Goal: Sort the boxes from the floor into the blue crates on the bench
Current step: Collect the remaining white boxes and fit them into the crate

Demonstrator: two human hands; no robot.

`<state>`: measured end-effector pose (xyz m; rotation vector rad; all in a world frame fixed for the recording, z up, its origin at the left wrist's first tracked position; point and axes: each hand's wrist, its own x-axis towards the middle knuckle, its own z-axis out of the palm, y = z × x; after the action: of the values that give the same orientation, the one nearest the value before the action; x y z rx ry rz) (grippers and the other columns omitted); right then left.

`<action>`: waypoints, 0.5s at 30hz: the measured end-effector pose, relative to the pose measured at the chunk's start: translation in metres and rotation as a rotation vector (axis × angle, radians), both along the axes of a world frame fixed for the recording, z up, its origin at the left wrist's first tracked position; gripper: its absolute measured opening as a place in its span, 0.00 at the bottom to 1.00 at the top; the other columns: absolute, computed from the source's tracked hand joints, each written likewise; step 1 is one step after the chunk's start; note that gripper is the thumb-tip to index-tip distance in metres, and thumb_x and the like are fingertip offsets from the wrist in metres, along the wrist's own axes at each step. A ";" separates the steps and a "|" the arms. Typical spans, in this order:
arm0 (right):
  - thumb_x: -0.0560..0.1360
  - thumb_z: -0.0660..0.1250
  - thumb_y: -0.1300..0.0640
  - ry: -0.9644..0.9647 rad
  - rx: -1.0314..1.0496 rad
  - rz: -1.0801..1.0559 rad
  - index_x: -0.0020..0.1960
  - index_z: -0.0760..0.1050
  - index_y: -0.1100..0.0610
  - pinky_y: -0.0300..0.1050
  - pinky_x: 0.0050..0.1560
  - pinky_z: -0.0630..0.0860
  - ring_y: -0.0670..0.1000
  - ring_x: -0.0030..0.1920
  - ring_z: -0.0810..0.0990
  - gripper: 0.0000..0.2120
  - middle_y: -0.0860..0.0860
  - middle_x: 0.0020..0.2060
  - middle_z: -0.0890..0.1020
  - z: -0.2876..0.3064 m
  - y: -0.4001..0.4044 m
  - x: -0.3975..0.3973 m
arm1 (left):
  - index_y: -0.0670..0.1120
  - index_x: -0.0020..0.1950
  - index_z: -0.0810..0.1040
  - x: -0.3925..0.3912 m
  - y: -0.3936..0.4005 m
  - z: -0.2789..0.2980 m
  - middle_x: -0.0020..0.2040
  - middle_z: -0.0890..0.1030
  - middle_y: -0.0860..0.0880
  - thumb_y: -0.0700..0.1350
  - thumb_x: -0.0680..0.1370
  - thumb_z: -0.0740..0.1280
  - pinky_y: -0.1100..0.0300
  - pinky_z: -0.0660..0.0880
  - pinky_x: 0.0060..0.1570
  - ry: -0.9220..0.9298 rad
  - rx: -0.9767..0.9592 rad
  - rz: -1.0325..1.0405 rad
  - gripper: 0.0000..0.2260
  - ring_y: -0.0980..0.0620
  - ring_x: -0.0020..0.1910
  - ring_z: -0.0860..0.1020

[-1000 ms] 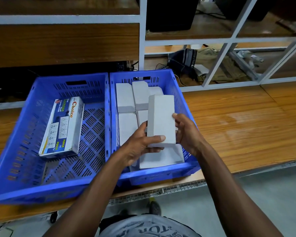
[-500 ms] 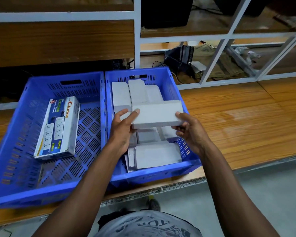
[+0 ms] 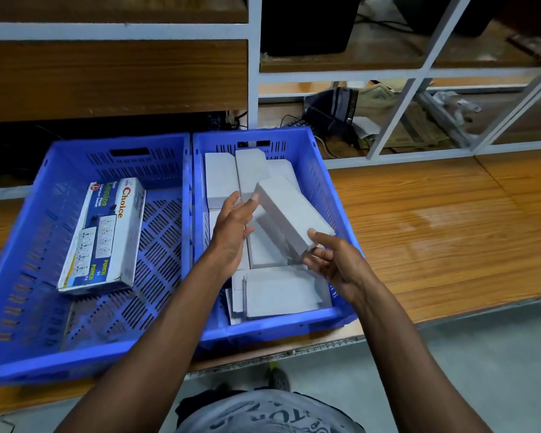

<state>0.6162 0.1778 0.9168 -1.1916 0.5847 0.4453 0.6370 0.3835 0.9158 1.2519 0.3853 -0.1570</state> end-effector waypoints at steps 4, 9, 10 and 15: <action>0.72 0.78 0.56 0.054 -0.026 -0.064 0.49 0.79 0.61 0.42 0.37 0.84 0.56 0.43 0.79 0.12 0.59 0.45 0.76 -0.012 0.013 0.018 | 0.49 0.69 0.76 -0.010 -0.003 0.003 0.66 0.78 0.52 0.52 0.82 0.67 0.50 0.73 0.69 0.049 -0.038 -0.031 0.17 0.46 0.67 0.77; 0.75 0.77 0.55 0.086 -0.019 -0.183 0.46 0.77 0.59 0.41 0.32 0.81 0.50 0.31 0.77 0.10 0.56 0.36 0.77 -0.024 0.033 0.046 | 0.47 0.70 0.77 -0.022 0.003 0.000 0.66 0.80 0.48 0.54 0.82 0.66 0.50 0.76 0.66 0.060 -0.019 -0.060 0.20 0.47 0.62 0.81; 0.76 0.76 0.55 0.090 -0.018 -0.215 0.47 0.77 0.59 0.40 0.32 0.81 0.49 0.30 0.76 0.10 0.55 0.35 0.77 -0.025 0.037 0.052 | 0.47 0.70 0.78 -0.024 0.004 0.000 0.65 0.80 0.49 0.54 0.81 0.66 0.51 0.77 0.66 0.059 -0.013 -0.063 0.19 0.47 0.62 0.81; 0.72 0.79 0.52 0.092 -0.074 -0.386 0.66 0.74 0.60 0.38 0.27 0.78 0.49 0.33 0.79 0.28 0.55 0.47 0.84 -0.033 0.055 0.081 | 0.48 0.66 0.80 -0.034 0.006 0.000 0.63 0.82 0.50 0.55 0.81 0.66 0.52 0.77 0.64 0.048 0.009 -0.099 0.17 0.47 0.61 0.82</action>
<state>0.6967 0.2329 0.8838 -1.0994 0.8961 0.1513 0.6031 0.3895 0.9155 1.2780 0.3665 -0.2703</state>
